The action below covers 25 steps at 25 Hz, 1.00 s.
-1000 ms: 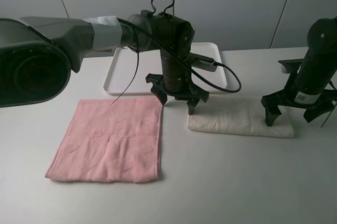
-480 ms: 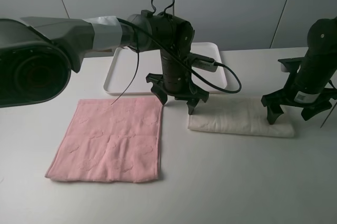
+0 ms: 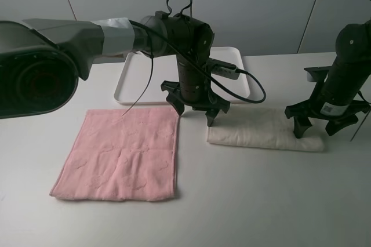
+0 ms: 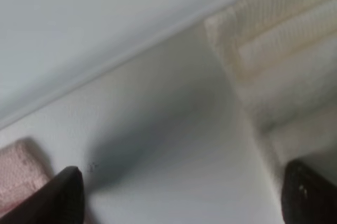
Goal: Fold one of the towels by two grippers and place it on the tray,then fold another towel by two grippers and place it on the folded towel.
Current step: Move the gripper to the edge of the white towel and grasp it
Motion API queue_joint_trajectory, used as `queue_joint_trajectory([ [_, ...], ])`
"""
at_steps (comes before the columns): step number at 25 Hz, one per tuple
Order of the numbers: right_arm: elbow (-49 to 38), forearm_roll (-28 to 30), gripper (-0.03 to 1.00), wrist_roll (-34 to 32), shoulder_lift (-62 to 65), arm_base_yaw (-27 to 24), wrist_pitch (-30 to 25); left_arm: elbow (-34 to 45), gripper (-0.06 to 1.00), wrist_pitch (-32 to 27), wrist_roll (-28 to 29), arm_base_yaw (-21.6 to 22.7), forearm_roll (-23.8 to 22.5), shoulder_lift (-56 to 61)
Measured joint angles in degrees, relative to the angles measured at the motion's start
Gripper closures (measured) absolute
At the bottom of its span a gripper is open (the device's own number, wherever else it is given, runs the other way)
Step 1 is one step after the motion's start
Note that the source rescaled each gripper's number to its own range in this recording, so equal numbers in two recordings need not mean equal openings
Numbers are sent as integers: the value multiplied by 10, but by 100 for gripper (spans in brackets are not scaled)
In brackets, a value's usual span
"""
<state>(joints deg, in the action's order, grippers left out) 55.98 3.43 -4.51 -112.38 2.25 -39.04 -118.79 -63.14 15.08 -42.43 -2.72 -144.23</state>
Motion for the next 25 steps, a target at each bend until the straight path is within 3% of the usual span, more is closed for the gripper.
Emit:
queue_joint_trajectory([
  [4, 0, -24, 40, 0, -1, 0, 4, 0, -3, 0, 0, 0, 0, 0],
  [19, 0, -34, 44, 1, -1, 0, 10, 0, -3, 0, -2, 0, 1, 0],
  [23, -1, -43, 52, 1, -2, 0, 13, 0, -3, 0, -10, 0, 2, 0],
  [25, -1, -49, 61, 1, -4, 0, 13, 0, -3, 0, -12, 0, 2, 0],
])
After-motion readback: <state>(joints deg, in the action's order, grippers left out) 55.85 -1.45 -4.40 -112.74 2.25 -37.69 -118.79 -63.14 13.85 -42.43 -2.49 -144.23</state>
